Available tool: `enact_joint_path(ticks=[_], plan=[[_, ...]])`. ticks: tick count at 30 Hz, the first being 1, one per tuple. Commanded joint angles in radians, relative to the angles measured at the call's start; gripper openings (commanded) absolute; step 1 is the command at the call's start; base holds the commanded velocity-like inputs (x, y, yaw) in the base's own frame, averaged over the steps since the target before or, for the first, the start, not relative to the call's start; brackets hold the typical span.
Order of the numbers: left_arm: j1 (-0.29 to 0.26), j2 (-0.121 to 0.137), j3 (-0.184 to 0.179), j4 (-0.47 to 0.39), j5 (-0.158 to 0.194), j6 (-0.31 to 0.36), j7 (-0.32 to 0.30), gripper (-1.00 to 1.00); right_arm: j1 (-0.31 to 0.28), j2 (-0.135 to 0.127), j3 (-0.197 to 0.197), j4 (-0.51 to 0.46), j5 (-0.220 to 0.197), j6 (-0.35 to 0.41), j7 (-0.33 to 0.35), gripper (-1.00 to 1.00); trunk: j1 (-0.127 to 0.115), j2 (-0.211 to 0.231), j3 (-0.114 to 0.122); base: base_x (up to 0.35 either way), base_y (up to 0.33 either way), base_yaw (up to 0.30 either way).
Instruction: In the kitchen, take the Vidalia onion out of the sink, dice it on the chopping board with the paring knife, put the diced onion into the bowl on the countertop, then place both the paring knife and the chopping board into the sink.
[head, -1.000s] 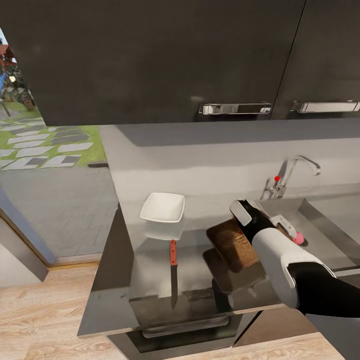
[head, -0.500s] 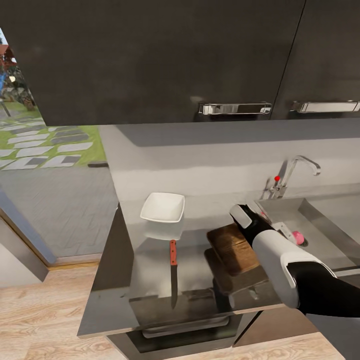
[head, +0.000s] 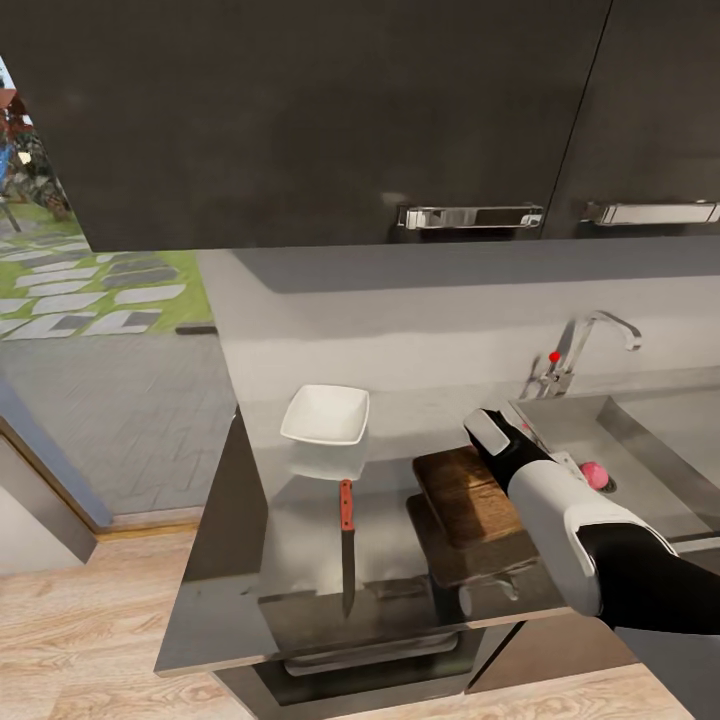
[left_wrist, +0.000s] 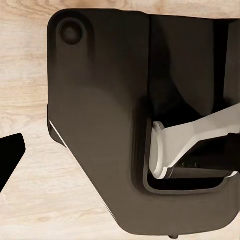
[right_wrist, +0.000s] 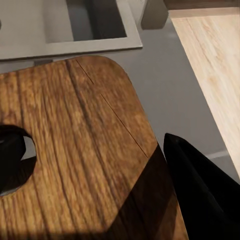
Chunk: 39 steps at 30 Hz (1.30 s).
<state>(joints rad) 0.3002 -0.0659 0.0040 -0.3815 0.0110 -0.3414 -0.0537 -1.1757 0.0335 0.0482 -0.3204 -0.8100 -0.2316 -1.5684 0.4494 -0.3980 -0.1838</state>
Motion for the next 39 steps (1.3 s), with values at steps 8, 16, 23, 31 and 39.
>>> enact_joint_path(ticks=[8,16,23,31,39], plan=[[0.0,0.0,0.001,-0.001,0.001,-0.001,-0.003,1.0,-0.001,-0.002,0.005,0.0,-0.006,-0.011,-0.002,-1.0,0.001,-0.002,-0.009,0.0,0.0,0.0],[0.0,0.0,0.001,0.0,0.001,-0.001,-0.003,1.0,-0.001,0.0,0.007,0.001,-0.006,-0.012,-0.002,-1.0,0.001,-0.002,-0.018,0.0,0.0,0.0],[0.0,0.0,0.001,0.0,0.001,-0.001,-0.003,1.0,0.0,-0.001,0.006,0.0,-0.006,-0.012,-0.002,-1.0,0.001,-0.002,-0.025,0.011,0.0,0.0],[0.0,-0.001,0.001,0.001,0.001,-0.001,-0.003,1.0,0.0,-0.001,0.006,0.0,-0.006,-0.014,-0.002,-1.0,0.001,-0.002,-0.03,0.238,0.0,0.0],[0.0,0.0,0.001,0.001,0.001,-0.001,-0.003,1.0,0.0,-0.001,0.006,0.0,-0.006,-0.014,-0.002,-1.0,0.001,-0.002,-0.03,0.065,0.0,0.0]])
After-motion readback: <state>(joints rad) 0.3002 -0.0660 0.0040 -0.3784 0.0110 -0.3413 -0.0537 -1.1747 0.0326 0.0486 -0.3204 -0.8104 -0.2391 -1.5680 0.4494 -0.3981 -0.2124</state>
